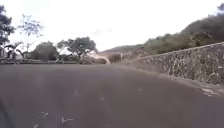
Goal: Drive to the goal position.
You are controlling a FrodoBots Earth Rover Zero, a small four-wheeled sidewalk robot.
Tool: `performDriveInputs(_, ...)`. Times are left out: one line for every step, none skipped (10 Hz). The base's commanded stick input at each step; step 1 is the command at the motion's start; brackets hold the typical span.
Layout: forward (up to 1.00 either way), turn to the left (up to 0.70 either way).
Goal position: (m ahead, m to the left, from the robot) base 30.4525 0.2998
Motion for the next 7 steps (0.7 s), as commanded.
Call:
performDriveInputs(1.0, 0.19)
performDriveInputs(1.0, 0.4)
performDriveInputs(1.0, 0.4)
performDriveInputs(1.0, 0.3)
performDriveInputs(1.0, 0.13)
performDriveInputs(1.0, 0.0)
performDriveInputs(1.0, 0.0)
